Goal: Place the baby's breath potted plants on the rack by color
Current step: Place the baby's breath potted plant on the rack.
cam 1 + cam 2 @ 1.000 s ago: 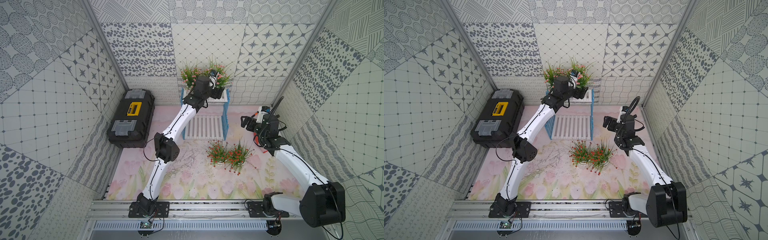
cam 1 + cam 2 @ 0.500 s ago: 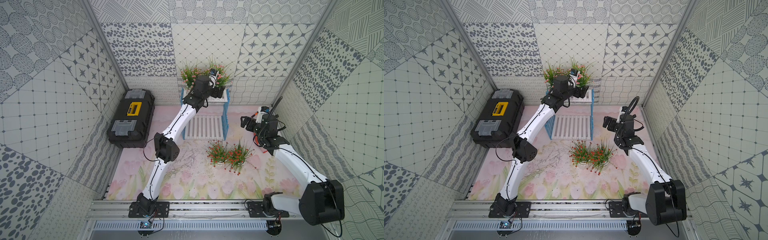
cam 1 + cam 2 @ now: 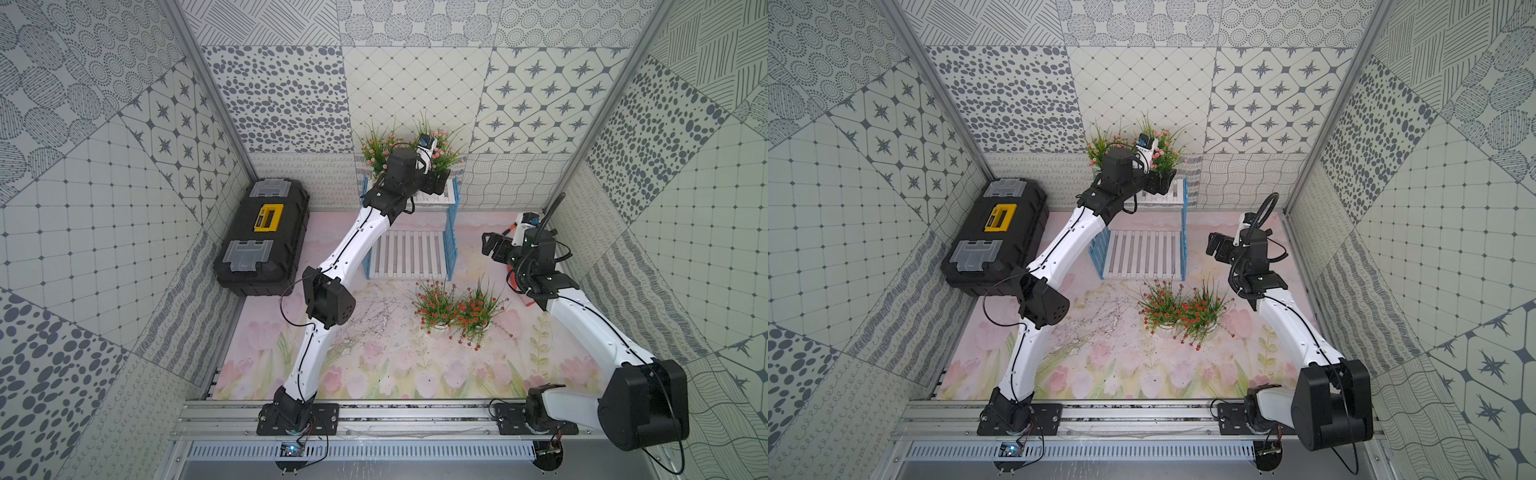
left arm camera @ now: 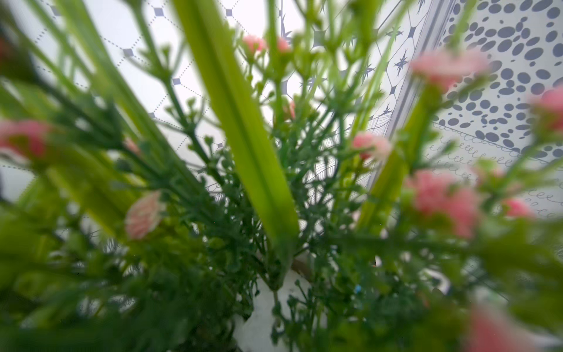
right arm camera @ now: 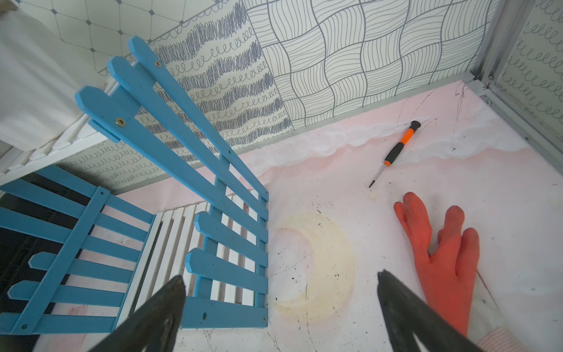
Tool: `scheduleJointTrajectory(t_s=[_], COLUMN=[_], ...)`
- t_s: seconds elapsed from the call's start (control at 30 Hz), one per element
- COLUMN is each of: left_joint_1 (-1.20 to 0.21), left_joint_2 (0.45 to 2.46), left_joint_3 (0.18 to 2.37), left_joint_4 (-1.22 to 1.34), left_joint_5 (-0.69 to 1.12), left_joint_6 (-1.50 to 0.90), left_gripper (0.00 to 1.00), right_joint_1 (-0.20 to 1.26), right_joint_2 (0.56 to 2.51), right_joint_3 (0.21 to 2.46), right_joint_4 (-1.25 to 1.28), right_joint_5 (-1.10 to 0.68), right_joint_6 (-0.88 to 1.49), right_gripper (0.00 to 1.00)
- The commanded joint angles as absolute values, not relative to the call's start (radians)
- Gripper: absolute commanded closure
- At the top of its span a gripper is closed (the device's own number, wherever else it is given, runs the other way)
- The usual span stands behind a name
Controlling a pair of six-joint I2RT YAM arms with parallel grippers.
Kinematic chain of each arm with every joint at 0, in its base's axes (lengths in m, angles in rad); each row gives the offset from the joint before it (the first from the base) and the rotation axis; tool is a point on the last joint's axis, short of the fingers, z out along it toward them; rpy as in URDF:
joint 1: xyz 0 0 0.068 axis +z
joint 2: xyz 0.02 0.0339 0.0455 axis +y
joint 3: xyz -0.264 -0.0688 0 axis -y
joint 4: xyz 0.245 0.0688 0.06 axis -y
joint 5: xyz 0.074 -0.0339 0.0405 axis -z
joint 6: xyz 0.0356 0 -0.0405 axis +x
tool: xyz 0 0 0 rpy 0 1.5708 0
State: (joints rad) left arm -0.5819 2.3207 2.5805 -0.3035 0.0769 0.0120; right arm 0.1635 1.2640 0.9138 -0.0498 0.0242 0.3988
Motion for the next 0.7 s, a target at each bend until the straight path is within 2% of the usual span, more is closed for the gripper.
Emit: scheduleJointTrajectory(t_s=[0.0, 0.67], left_joint_1=[-0.588, -0.610], left_joint_2=[2.272, 2.138], left_joint_3=[2.560, 2.497], left_joint_4=[-0.277, -0.293], left_joint_5=[0.077, 0.114], left_joint_6=[0.043, 0.040], left_gripper=[0.02, 0.01], right_joint_1=[0.166, 0.167], right_joint_2=[1.244, 1.206], right_joint_3=[0.906, 0.921], right_joint_4=[-0.023, -0.055], right_joint_5=[0.044, 0.056], right_joint_6=[0.379, 0.367], right_gripper=[0.02, 0.02])
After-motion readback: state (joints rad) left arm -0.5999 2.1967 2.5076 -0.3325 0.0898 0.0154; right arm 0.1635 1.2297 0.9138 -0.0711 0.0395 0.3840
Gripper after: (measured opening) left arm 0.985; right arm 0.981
